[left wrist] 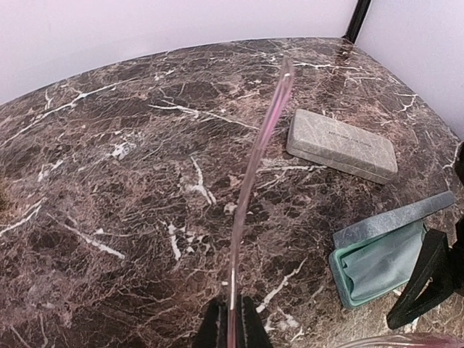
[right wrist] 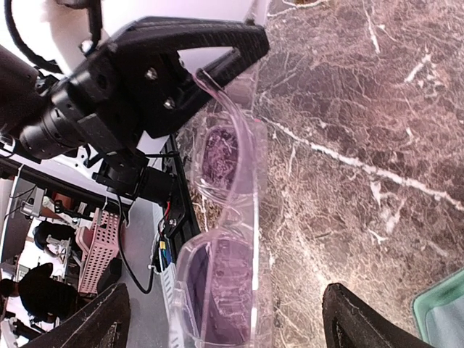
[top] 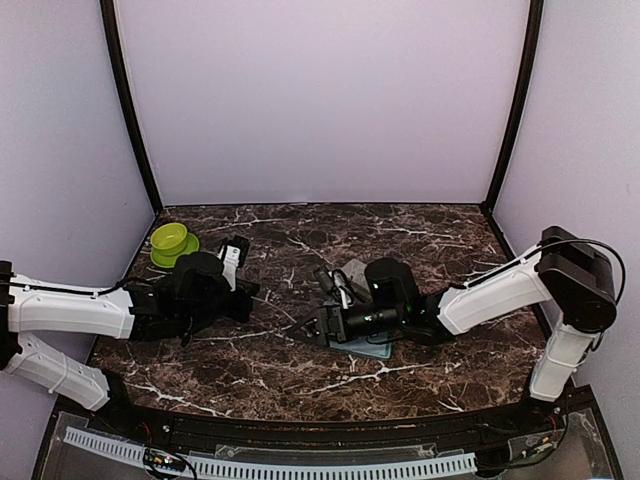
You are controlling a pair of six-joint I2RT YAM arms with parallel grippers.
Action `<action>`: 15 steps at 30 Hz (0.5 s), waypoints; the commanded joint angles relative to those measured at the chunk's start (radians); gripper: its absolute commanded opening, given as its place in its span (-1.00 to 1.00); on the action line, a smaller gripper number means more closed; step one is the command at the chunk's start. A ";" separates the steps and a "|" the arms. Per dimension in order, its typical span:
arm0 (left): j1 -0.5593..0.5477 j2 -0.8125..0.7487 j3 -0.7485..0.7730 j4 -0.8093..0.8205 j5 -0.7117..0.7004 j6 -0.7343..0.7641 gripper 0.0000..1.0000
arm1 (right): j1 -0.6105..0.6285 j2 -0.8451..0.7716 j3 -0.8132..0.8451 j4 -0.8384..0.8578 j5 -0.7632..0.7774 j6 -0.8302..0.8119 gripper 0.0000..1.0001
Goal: Organize the sunglasses
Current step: Pass from the left arm to the right
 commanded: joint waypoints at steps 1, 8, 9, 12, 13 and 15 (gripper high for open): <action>-0.015 -0.017 0.026 -0.041 -0.073 -0.069 -1.00 | -0.010 0.003 0.002 0.104 -0.010 0.001 0.85; -0.028 -0.010 0.035 -0.040 -0.090 -0.083 -1.00 | -0.018 0.030 0.009 0.122 -0.057 0.267 0.52; -0.029 -0.012 0.034 -0.038 -0.093 -0.082 -1.00 | -0.019 0.035 0.009 0.126 -0.061 0.272 0.51; -0.031 -0.017 0.033 -0.030 -0.101 -0.077 -1.00 | -0.019 0.049 0.013 0.134 -0.075 0.281 0.46; -0.031 -0.018 0.034 -0.030 -0.103 -0.075 -1.00 | -0.019 0.054 0.014 0.143 -0.080 0.285 0.44; -0.032 -0.019 0.033 -0.029 -0.105 -0.072 -1.00 | -0.020 0.059 0.012 0.155 -0.083 0.289 0.41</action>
